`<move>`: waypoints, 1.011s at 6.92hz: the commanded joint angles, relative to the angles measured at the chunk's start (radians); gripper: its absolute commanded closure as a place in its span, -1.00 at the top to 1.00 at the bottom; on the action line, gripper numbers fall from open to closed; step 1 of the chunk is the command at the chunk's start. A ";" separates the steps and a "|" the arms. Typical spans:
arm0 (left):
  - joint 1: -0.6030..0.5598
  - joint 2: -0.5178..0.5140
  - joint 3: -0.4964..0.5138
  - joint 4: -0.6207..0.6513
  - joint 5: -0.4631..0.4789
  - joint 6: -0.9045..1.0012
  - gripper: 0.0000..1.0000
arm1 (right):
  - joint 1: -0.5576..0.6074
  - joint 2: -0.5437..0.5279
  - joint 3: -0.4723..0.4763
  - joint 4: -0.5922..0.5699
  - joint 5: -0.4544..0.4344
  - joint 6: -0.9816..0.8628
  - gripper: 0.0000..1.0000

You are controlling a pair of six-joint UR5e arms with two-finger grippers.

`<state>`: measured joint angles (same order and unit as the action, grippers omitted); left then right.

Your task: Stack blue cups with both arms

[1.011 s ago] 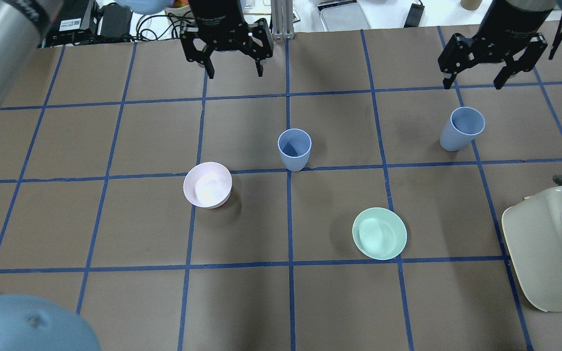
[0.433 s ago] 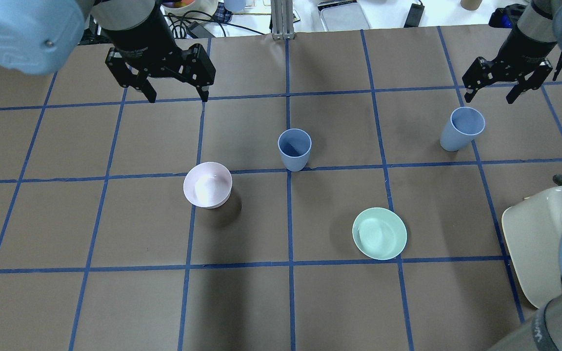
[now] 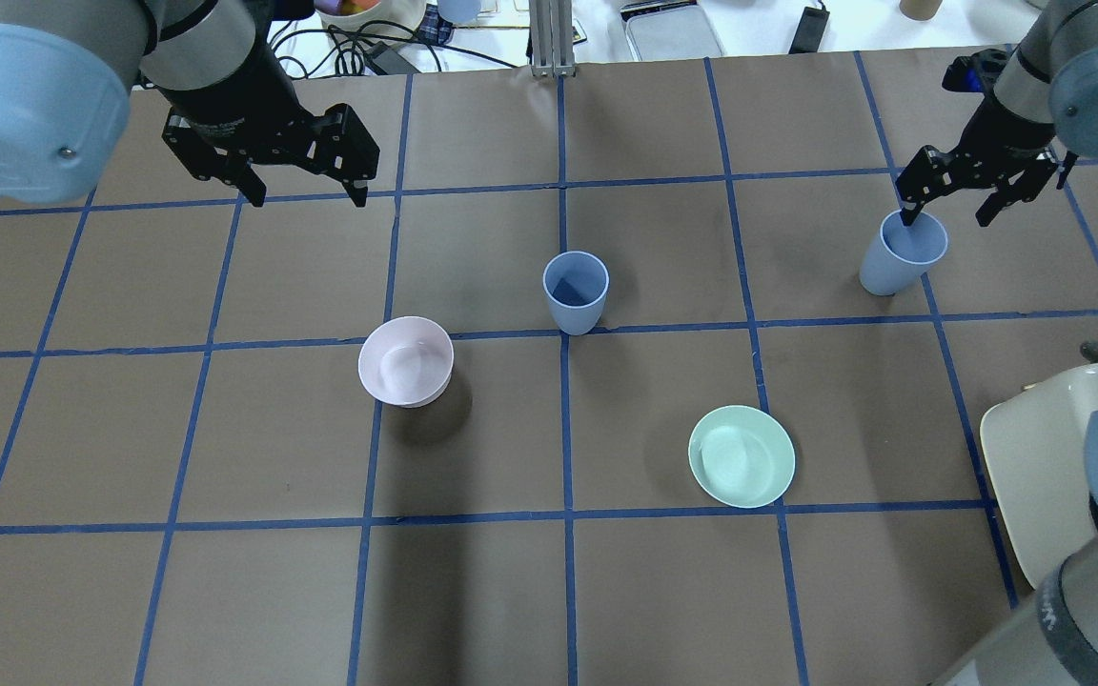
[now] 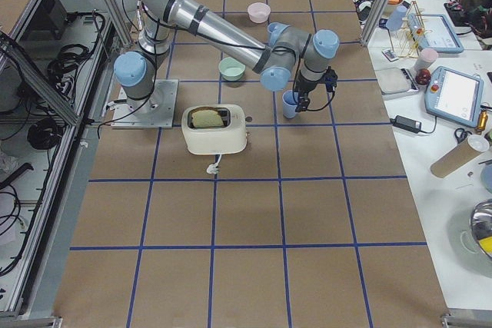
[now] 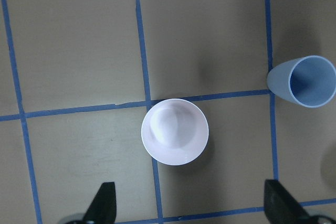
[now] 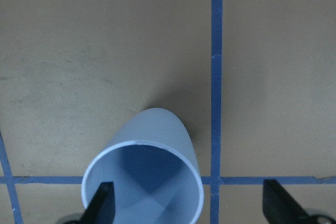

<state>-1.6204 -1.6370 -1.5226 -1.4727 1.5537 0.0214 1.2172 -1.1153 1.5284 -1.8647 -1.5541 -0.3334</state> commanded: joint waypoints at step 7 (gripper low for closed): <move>0.005 0.029 -0.007 -0.008 0.032 0.002 1.00 | 0.002 -0.014 0.038 -0.042 -0.001 -0.001 -1.00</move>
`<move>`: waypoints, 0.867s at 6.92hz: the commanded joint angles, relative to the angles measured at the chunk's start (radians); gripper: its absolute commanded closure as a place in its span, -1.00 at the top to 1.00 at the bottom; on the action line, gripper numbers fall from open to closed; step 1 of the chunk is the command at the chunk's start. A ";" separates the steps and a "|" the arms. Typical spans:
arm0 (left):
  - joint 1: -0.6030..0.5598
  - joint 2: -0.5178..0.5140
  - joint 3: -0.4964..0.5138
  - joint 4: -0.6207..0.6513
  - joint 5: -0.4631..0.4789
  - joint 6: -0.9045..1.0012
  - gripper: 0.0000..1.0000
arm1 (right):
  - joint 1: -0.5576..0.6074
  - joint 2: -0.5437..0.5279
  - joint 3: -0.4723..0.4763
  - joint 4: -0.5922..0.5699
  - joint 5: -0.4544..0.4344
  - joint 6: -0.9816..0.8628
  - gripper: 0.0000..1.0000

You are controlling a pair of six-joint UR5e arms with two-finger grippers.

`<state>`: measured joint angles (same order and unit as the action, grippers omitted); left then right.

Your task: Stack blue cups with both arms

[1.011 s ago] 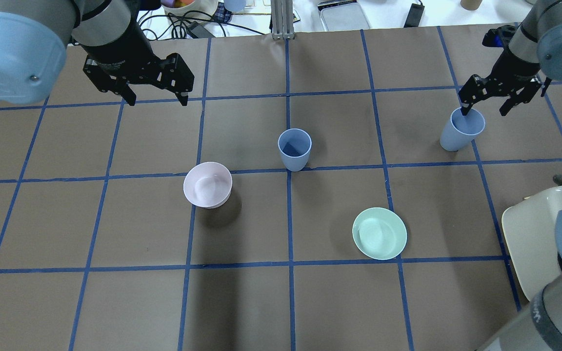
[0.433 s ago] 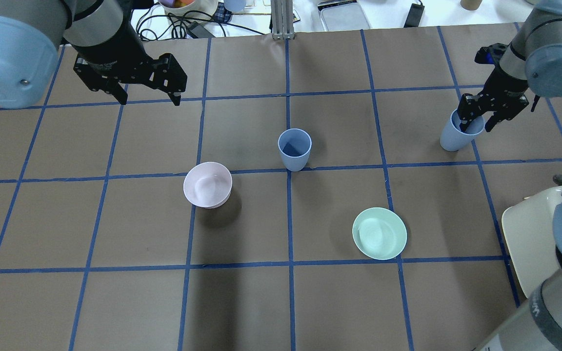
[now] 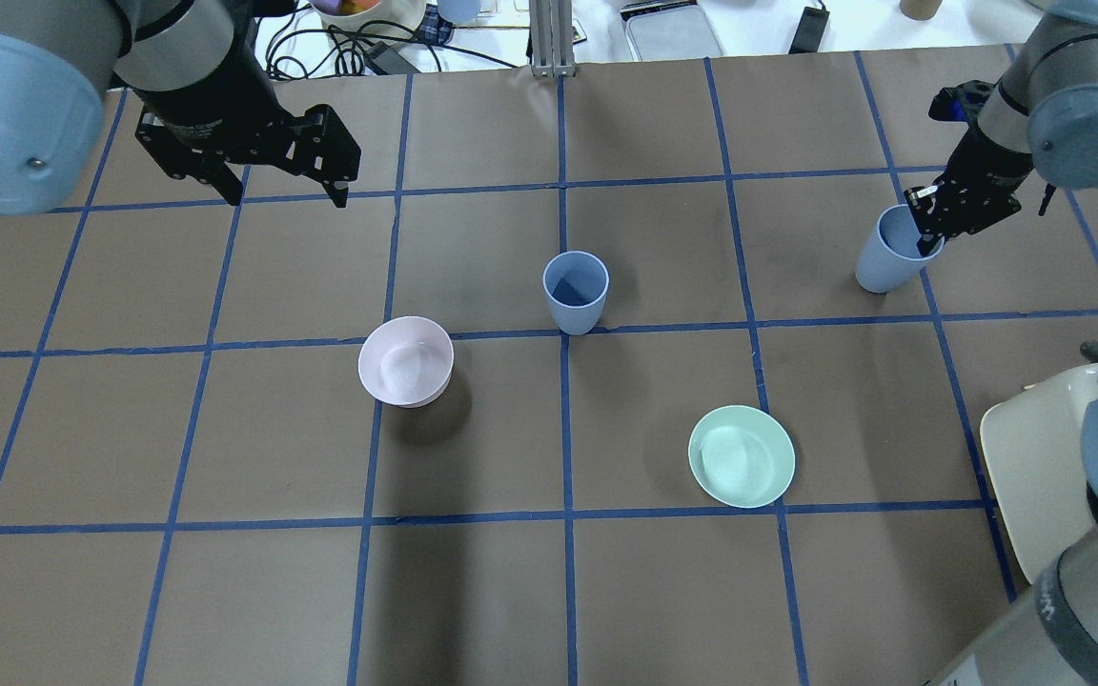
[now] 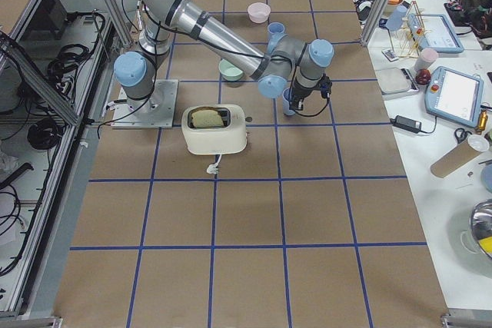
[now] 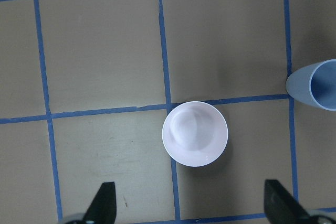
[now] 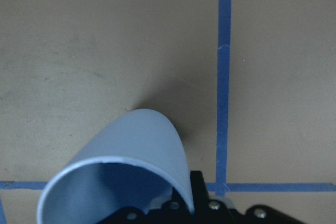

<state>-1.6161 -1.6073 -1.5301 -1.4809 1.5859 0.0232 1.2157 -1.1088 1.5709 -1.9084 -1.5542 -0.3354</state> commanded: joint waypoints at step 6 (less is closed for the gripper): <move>0.002 -0.003 0.001 0.008 -0.001 -0.005 1.00 | 0.412 -0.166 -0.089 0.092 0.066 0.484 -1.00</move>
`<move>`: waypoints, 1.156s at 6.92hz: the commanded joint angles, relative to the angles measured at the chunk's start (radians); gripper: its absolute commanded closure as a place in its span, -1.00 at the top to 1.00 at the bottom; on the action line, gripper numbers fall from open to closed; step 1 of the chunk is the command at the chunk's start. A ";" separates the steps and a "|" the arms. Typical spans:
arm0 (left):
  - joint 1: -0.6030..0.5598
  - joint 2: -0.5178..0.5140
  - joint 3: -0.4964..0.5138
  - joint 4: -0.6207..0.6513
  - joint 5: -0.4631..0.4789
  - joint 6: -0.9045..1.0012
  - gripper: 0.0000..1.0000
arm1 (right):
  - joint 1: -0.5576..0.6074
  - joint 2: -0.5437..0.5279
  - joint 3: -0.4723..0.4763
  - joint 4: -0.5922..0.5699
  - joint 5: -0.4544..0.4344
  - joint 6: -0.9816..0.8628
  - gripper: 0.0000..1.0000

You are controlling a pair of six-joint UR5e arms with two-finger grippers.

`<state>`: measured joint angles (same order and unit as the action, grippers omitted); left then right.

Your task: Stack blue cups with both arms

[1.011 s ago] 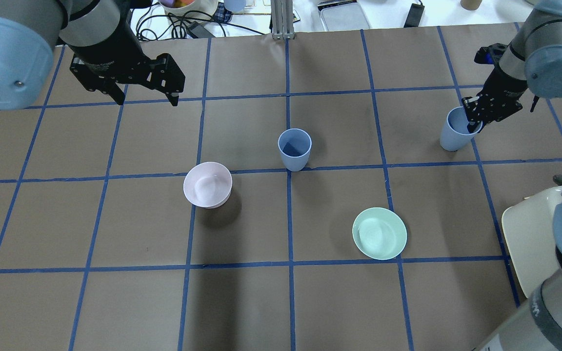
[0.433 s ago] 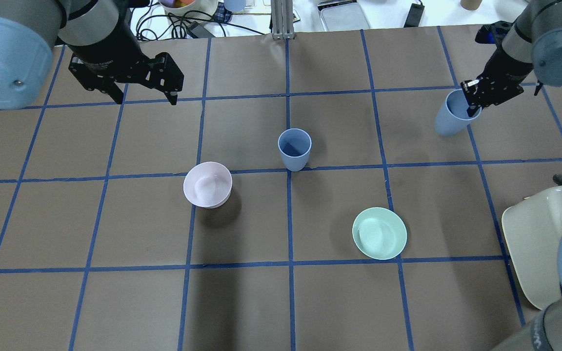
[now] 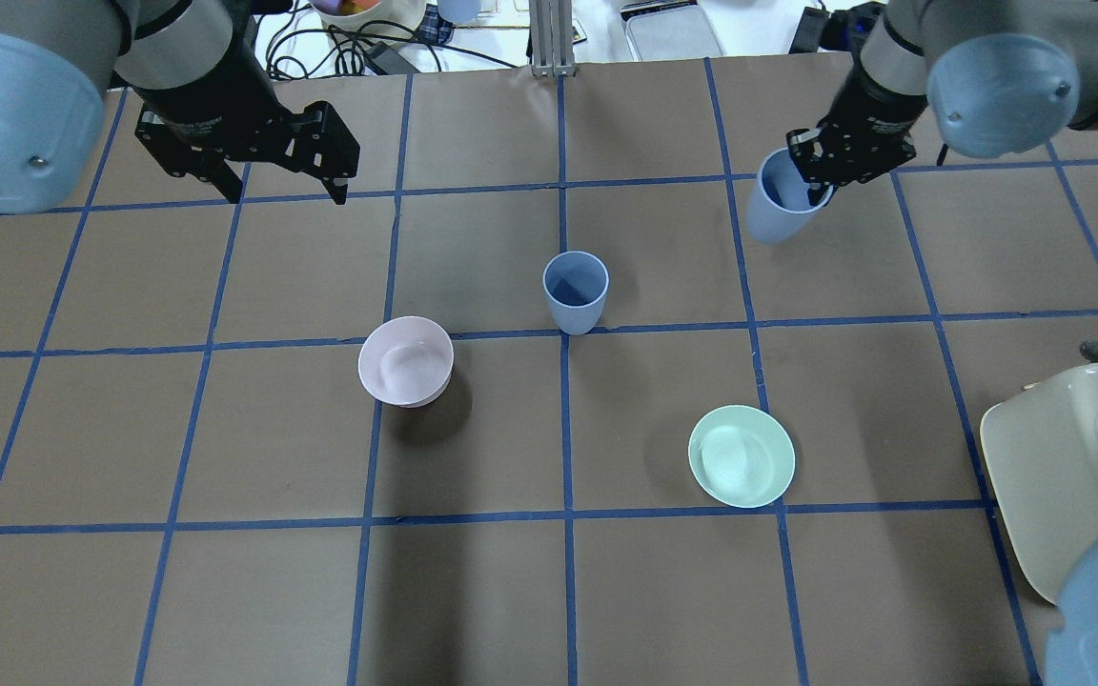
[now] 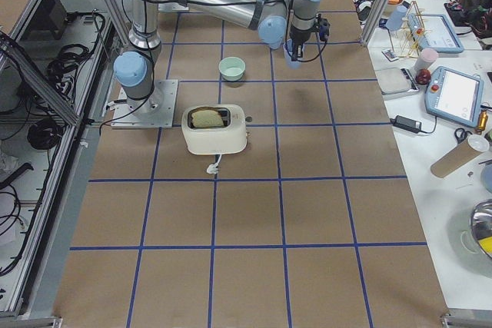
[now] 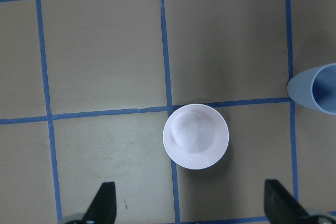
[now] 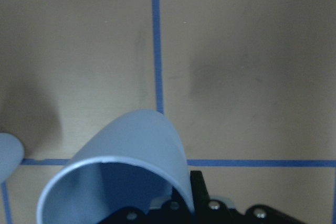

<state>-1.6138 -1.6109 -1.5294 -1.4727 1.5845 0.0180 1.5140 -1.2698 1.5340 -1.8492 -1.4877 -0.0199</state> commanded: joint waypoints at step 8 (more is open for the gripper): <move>0.002 0.005 0.002 0.000 0.002 0.005 1.00 | 0.328 0.092 -0.100 0.039 -0.005 0.410 -1.00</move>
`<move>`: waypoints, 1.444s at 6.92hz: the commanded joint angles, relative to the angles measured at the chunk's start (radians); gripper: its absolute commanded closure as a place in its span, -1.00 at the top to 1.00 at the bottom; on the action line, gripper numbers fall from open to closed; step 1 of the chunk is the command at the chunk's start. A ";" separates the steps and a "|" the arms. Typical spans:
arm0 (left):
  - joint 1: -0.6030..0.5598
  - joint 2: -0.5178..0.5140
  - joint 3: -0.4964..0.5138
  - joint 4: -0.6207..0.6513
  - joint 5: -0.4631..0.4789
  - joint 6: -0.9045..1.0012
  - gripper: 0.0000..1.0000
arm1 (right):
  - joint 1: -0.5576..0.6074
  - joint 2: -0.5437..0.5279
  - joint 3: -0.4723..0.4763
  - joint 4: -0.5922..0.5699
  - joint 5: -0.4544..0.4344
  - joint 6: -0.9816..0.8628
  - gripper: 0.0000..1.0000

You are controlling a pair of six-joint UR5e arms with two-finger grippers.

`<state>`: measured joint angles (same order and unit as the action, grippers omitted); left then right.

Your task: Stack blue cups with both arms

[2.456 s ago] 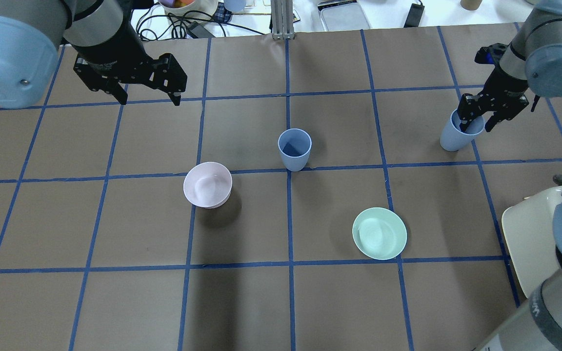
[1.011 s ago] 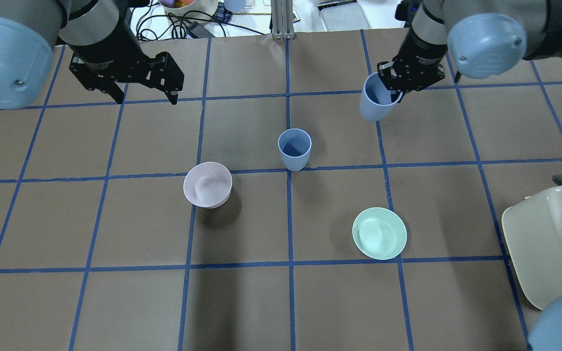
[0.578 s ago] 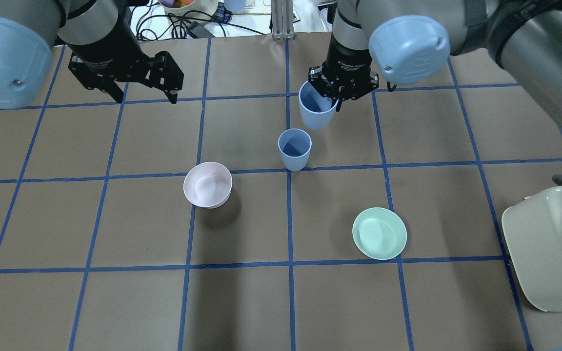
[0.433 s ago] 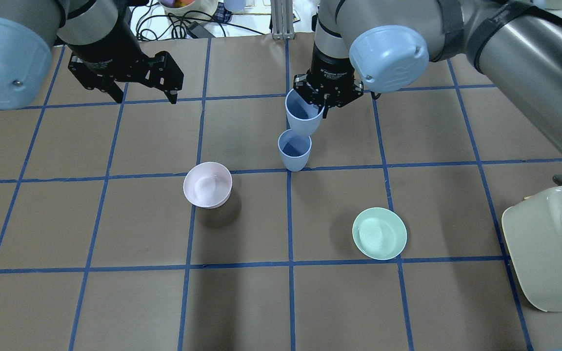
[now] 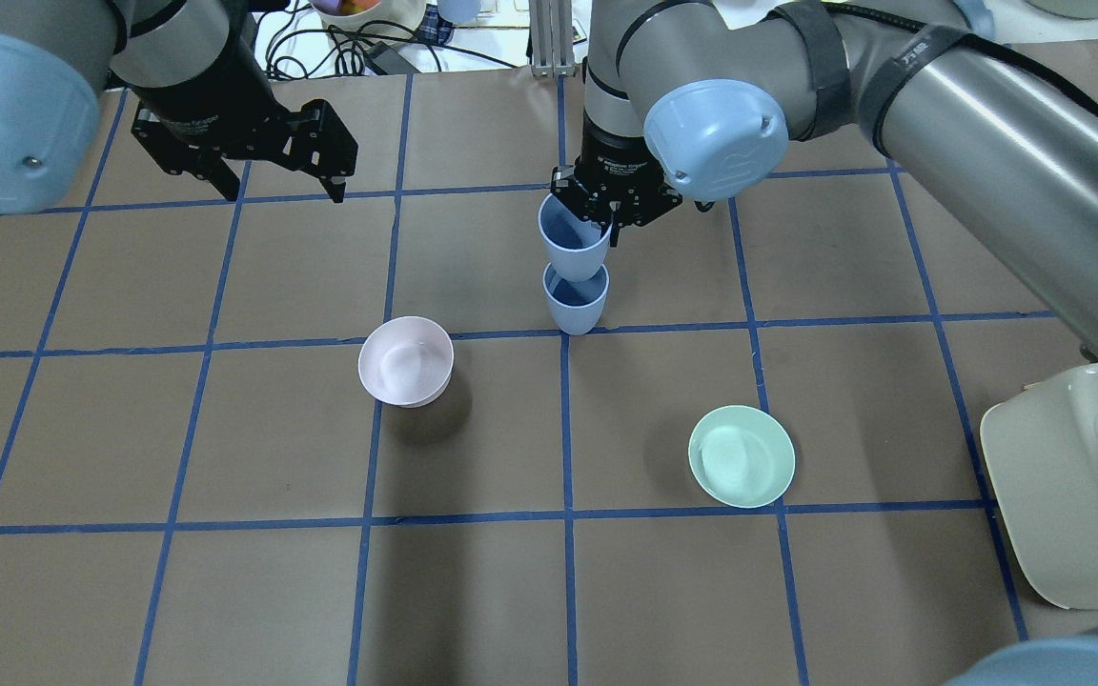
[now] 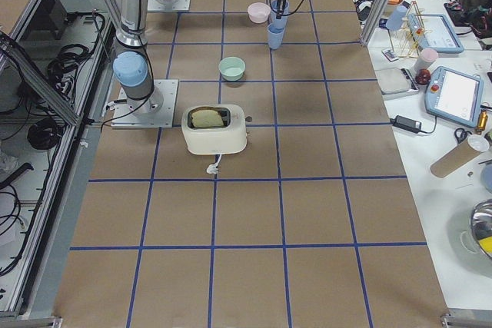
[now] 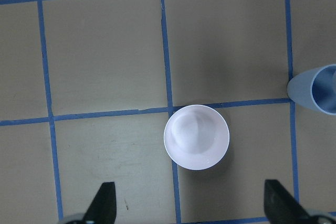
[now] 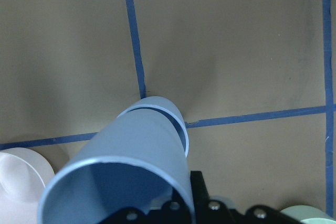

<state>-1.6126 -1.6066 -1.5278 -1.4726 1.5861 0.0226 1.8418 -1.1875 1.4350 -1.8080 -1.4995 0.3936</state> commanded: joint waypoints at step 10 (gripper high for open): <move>-0.003 0.004 -0.002 -0.003 0.000 -0.004 1.00 | -0.198 0.008 -0.131 0.098 -0.002 -0.166 0.88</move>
<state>-1.6142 -1.6030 -1.5294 -1.4757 1.5861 0.0189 1.7054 -1.1598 1.3314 -1.7696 -1.4958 0.2944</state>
